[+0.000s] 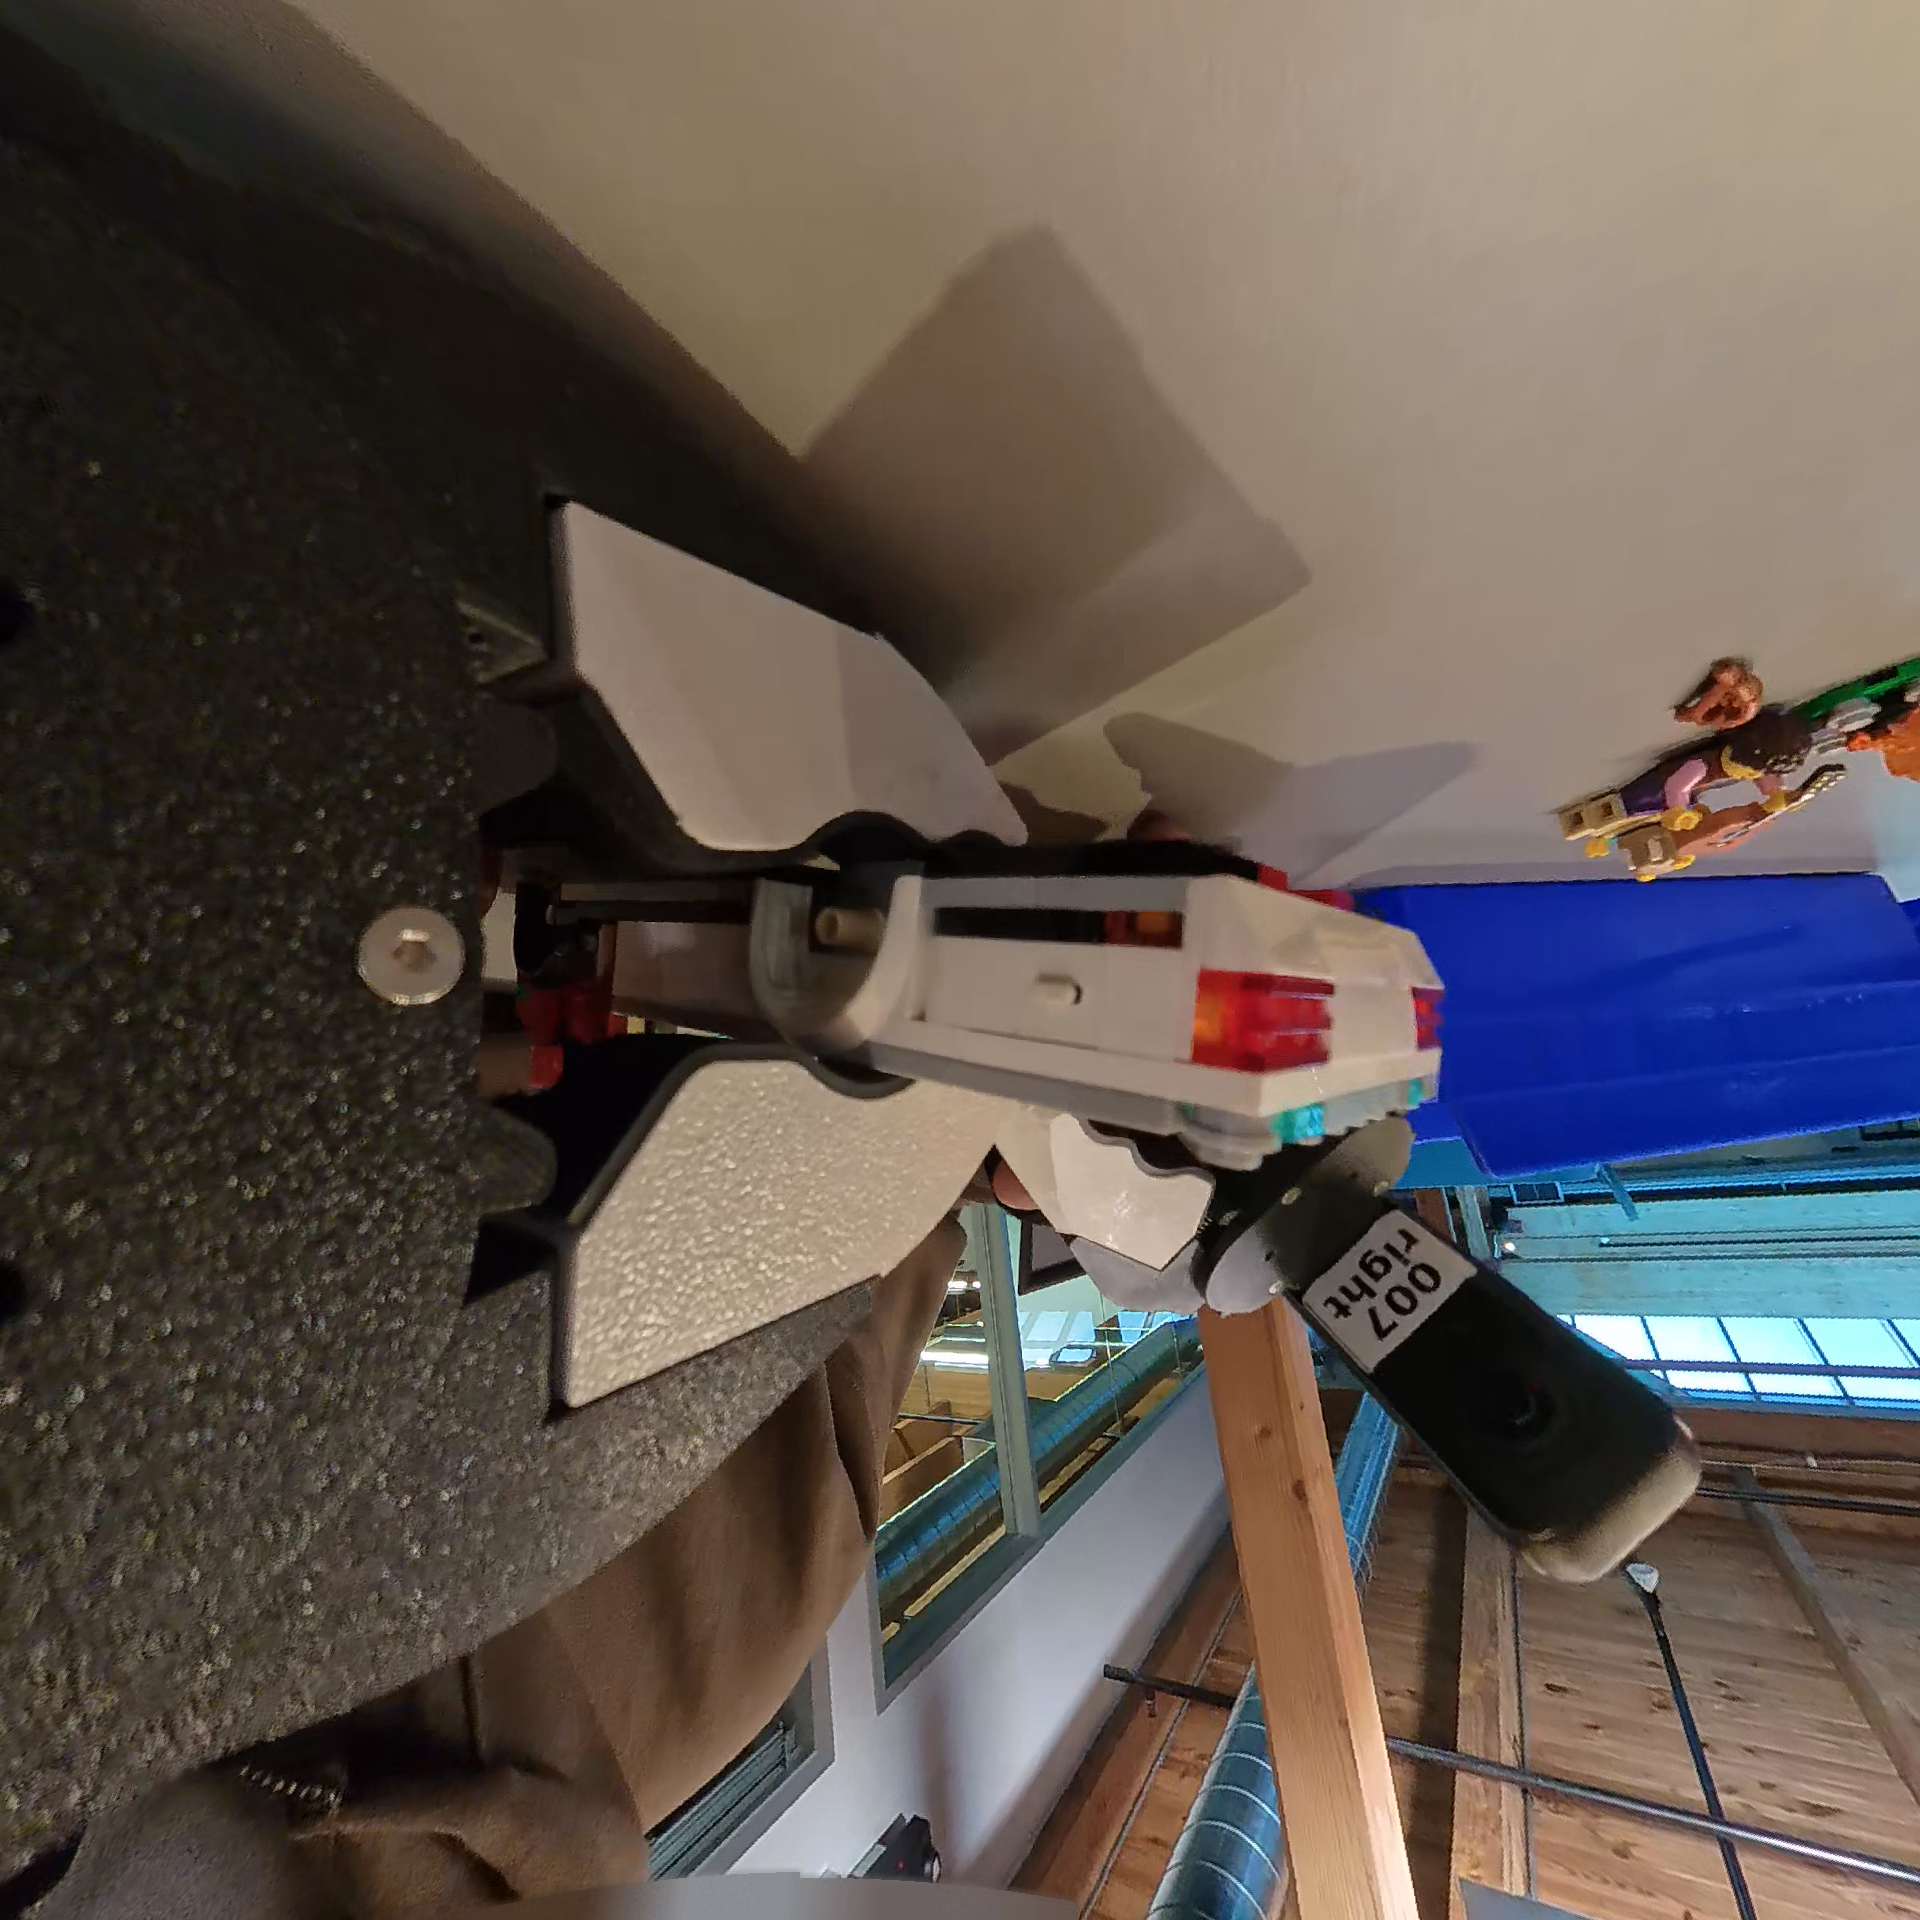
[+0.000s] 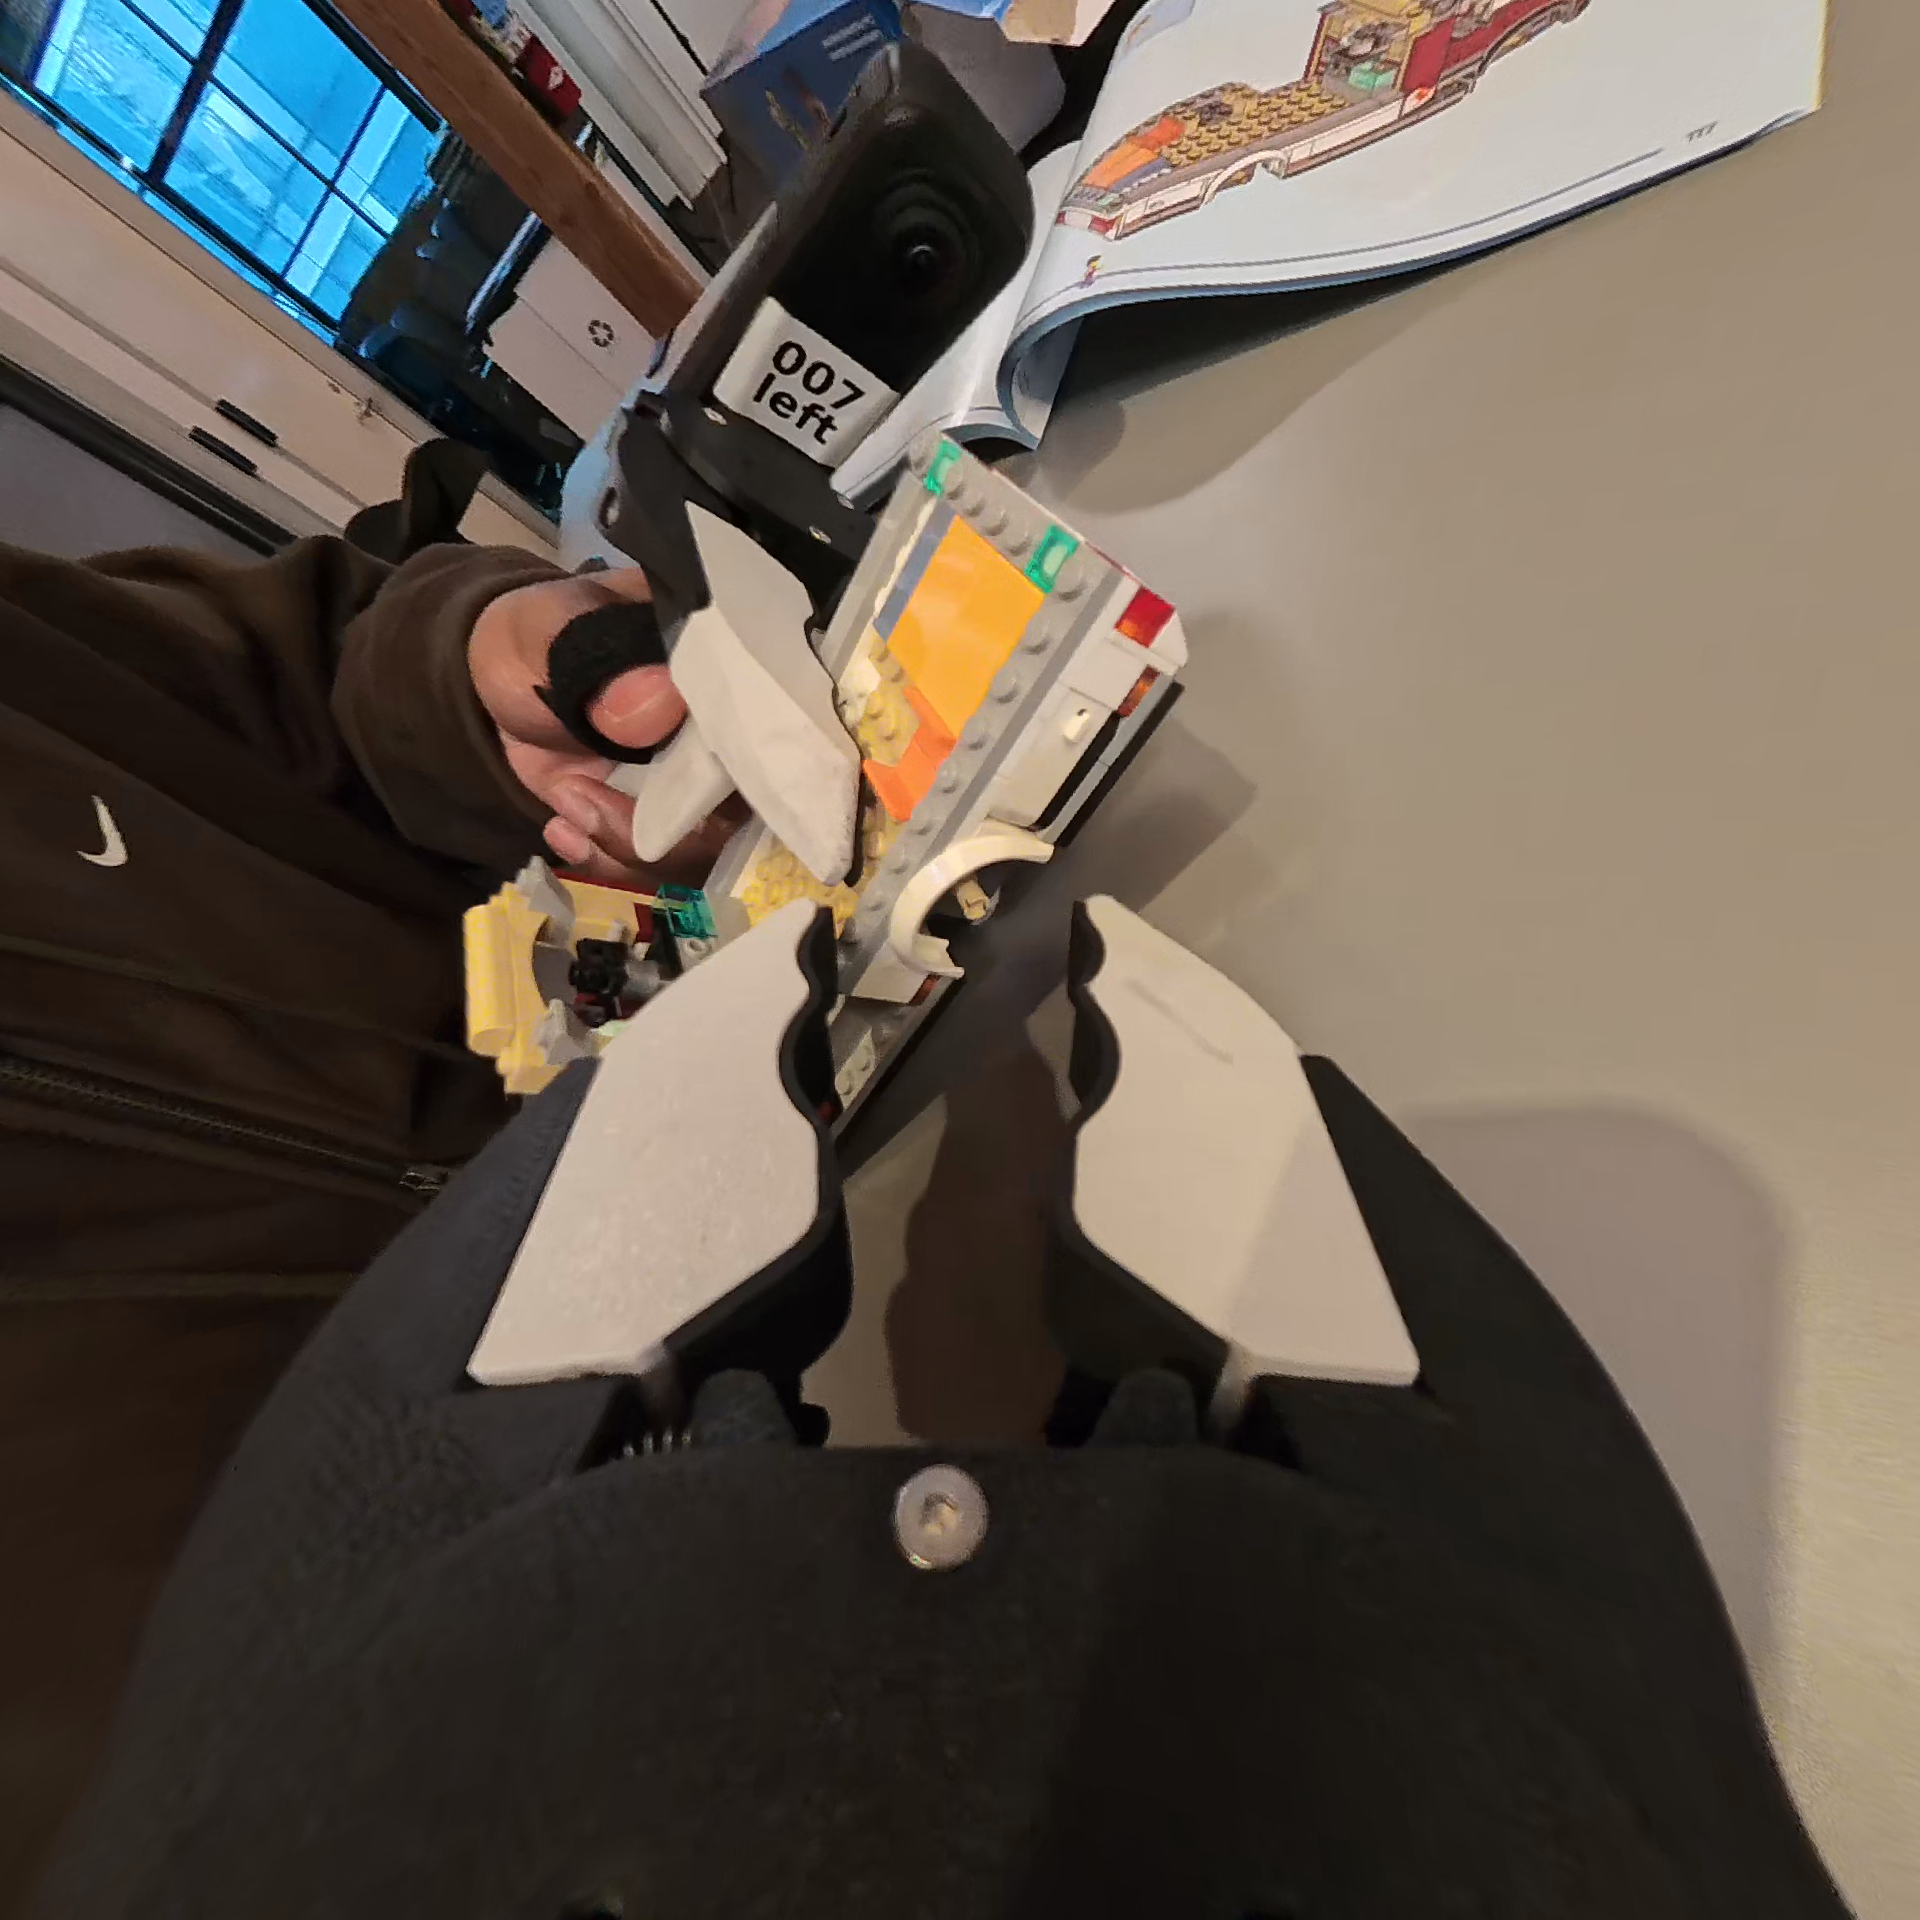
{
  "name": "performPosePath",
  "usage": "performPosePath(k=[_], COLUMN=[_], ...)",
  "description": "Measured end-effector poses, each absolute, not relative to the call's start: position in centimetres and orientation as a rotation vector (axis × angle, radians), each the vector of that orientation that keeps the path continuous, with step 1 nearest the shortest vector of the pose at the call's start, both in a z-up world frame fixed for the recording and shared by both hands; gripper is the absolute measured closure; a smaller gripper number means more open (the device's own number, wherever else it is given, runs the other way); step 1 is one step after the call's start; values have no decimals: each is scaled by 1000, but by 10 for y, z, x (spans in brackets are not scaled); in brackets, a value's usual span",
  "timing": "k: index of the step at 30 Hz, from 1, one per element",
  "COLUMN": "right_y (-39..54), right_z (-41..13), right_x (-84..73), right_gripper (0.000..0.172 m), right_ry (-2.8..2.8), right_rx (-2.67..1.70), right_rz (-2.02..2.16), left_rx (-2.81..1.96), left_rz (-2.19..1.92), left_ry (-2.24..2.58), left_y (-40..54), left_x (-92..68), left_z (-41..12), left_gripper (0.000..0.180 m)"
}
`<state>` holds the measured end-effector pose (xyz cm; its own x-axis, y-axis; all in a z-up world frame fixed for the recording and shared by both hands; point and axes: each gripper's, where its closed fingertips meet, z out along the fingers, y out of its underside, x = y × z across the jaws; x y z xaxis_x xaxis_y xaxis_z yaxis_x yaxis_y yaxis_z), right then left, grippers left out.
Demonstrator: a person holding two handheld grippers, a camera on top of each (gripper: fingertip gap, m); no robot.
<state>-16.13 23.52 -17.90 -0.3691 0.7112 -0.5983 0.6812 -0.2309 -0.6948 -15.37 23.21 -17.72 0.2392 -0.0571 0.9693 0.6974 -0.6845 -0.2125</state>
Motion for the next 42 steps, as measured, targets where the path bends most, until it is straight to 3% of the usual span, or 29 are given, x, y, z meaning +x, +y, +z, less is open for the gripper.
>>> performPosePath(k=[7,18,23,30,33,40,42], right_y=[245,246,238,227,213,201,202], right_z=[-181,-170,-161,-152,-151,-156,-156], right_x=[-166,-153,-145,-139,-139,-139,-139], right_gripper=[118,117,117,118,120,120,120], right_ry=[-1942,-1913,-1875,-1827,-1839,-1868,-1858], right_rx=[-1683,-1611,-1529,-1498,-1472,-1442,-1448], right_rz=[1490,1402,1400,1488,1539,1513,1516], left_rx=[-1852,-1891,-1982,-1997,-1932,-1875,-1916], left_rz=[-1462,-1239,-1082,-882,-761,-816,-751], left_ry=[-651,-726,-690,-734,-761,-732,-678], left_y=[234,235,230,222,219,215,214], left_x=[-159,-186,-194,-207,-216,-216,-217], left_z=[-180,-185,-186,-190,-185,-178,-178], left_gripper=[149,144,125,119,102,93,83])
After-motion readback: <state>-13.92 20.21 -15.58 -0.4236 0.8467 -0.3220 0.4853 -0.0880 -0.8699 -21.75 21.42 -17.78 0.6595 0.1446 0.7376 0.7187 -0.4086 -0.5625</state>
